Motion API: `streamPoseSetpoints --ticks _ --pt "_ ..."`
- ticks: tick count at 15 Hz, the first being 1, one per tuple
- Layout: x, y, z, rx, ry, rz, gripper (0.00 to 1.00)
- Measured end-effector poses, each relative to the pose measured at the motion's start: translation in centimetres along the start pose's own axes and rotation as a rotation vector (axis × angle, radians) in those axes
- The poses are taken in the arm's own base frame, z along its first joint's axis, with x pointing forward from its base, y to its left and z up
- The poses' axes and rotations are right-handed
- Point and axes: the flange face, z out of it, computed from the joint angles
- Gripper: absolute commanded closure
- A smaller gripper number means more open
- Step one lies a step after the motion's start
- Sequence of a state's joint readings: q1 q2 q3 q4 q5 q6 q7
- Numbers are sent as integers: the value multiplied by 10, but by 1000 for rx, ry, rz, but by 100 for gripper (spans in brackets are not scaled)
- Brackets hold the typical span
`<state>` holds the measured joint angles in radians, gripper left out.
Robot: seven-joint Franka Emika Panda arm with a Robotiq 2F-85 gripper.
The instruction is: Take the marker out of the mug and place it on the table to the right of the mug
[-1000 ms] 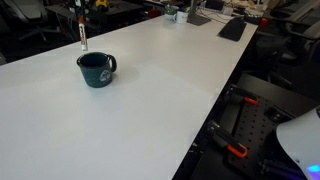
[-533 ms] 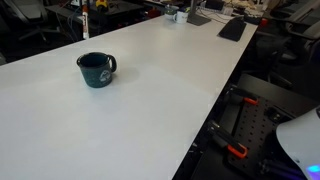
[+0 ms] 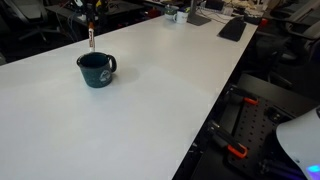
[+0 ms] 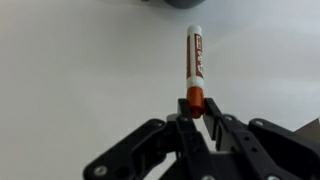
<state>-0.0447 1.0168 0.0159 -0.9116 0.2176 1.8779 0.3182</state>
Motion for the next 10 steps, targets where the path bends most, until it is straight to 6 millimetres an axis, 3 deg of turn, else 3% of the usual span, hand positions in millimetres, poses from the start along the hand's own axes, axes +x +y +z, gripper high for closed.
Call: streamPoseSetpoints --ticks 6,10 --pt "9 17 28 -17 -36 18 95" --pt "6 26 58 -43 -98 25 95"
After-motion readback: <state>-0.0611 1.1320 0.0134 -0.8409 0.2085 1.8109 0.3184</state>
